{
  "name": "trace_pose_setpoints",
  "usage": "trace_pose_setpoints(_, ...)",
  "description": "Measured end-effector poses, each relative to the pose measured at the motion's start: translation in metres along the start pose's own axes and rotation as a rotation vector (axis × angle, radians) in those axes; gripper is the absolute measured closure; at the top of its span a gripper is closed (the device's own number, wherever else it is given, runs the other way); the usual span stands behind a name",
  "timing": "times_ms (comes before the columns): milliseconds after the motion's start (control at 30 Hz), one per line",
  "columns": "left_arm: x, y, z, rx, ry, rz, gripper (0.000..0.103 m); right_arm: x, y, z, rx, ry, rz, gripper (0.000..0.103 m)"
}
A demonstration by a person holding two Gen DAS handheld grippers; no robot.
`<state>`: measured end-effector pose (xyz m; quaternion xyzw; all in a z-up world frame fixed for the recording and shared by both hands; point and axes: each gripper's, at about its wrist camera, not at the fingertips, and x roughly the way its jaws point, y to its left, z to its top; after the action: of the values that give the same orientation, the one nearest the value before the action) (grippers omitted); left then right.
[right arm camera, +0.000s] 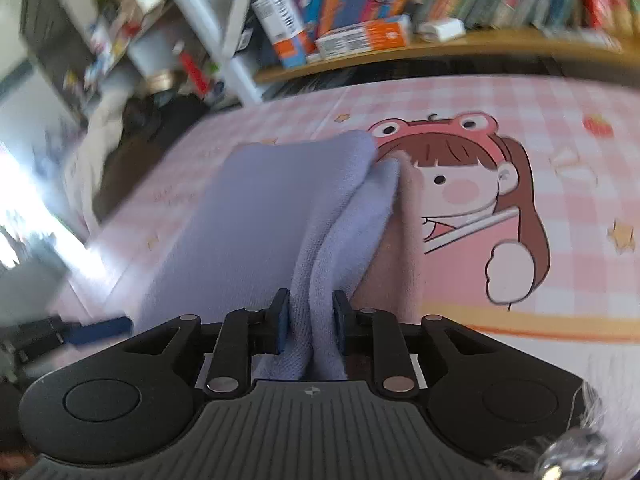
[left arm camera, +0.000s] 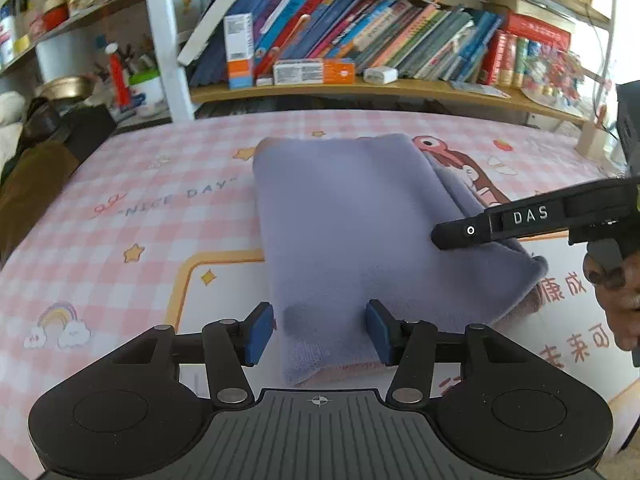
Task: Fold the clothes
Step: 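Lift the lavender end with the left tool and fold it over onto the pink half, then open the left tool and release the lavender end on the stack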
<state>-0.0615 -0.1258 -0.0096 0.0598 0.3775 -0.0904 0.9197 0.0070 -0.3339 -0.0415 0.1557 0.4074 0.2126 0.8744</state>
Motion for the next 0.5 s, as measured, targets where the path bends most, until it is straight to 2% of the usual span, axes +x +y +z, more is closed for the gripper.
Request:
trace_pose_setpoints(100,-0.012,0.008,0.007,-0.016,-0.066,-0.019,0.052,-0.008,0.001,0.002,0.021,-0.011,-0.023,0.066)
trace_pose_setpoints(167,-0.016,0.011,0.013,-0.022,-0.099,-0.035,0.052,-0.015,0.008,0.004,0.020,-0.042,-0.078,0.061)
trace_pose_setpoints(267,-0.014,0.014,0.020,-0.014,-0.121,-0.049,0.054,-0.023,0.023,0.008,-0.043,-0.087,-0.136,0.060)
trace_pose_setpoints(367,-0.005,0.011,0.021,0.013,-0.112,-0.085,0.065,-0.020,0.029,0.008,-0.068,-0.075,-0.149,0.061)
trace_pose_setpoints(433,0.001,0.008,0.021,0.033,-0.098,-0.114,0.072,-0.013,0.027,0.005,-0.050,-0.031,-0.144,0.063)
trace_pose_setpoints(500,0.013,0.006,0.020,0.049,-0.048,-0.144,0.073,-0.004,0.025,0.004,-0.035,0.019,-0.118,0.086)
